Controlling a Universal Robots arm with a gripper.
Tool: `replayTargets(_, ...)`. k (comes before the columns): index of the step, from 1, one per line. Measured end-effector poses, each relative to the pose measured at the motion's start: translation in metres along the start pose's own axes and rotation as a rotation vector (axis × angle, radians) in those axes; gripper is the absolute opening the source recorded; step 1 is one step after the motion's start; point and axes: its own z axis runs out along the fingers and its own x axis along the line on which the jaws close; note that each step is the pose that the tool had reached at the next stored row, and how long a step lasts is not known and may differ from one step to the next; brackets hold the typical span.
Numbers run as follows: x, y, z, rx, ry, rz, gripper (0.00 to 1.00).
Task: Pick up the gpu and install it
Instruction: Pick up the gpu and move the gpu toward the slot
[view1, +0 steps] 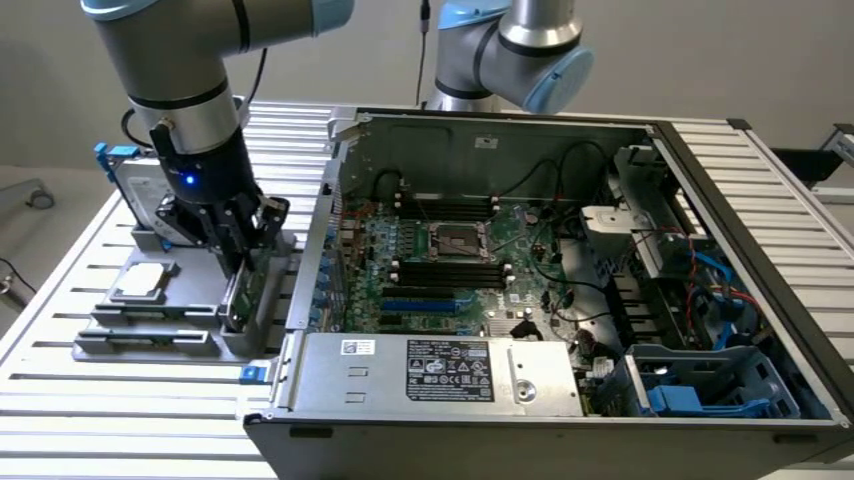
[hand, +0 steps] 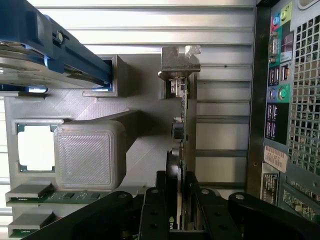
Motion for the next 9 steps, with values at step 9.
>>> replayTargets(9,0.0,0.0,-0.0038,-0.0001,-0.0001,0.0,0.27)
